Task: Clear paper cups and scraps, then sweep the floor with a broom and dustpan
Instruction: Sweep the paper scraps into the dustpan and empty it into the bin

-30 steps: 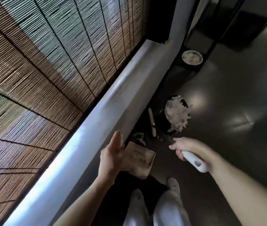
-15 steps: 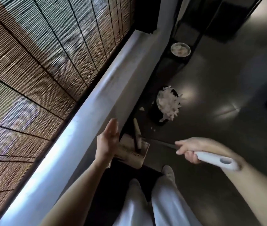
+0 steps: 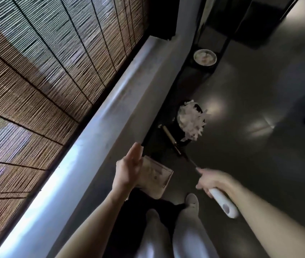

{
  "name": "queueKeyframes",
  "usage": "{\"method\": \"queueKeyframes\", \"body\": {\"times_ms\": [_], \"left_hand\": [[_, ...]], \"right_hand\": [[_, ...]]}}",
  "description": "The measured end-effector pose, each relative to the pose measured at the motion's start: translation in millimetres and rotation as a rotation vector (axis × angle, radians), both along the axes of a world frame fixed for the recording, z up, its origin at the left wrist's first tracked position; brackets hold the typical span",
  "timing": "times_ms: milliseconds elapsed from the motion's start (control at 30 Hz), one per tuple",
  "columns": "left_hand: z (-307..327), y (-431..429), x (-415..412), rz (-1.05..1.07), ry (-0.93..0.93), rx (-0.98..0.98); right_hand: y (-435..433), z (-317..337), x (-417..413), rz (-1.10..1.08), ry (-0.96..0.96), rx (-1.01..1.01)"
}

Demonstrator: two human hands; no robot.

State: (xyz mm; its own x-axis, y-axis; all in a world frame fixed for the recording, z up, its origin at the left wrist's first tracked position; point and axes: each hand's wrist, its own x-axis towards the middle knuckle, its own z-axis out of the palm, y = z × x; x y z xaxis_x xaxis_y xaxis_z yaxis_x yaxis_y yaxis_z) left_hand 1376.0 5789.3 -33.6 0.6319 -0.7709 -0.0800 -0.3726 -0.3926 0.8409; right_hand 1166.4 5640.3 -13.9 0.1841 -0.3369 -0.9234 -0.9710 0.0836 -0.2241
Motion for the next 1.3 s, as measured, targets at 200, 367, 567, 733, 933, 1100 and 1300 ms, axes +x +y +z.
{"method": "queueKeyframes", "body": {"times_ms": [200,367,567,733,933,1100,1300], "left_hand": [[-4,-7,1,-0.001,-0.042,0.021],[0,-12,-4,0.049,0.000,0.056],[4,-11,-16,0.145,0.075,0.063],[1,1,-8,0.240,0.105,0.079],[-4,9,-15,0.276,0.078,0.110],[-3,6,-16,0.335,0.124,0.085],[-8,5,-5,0.339,0.116,0.109]], "right_hand": [[33,-5,-16,-0.128,-0.054,0.249],[-10,21,-27,-0.671,-0.157,0.361],[-60,29,11,-0.726,-0.248,0.288],[-123,10,49,-0.658,-0.223,0.298],[-136,-30,66,-0.512,-0.081,0.349],[-99,-43,48,-0.192,0.074,0.395],[-48,-11,9,-0.114,0.015,0.387]]}}
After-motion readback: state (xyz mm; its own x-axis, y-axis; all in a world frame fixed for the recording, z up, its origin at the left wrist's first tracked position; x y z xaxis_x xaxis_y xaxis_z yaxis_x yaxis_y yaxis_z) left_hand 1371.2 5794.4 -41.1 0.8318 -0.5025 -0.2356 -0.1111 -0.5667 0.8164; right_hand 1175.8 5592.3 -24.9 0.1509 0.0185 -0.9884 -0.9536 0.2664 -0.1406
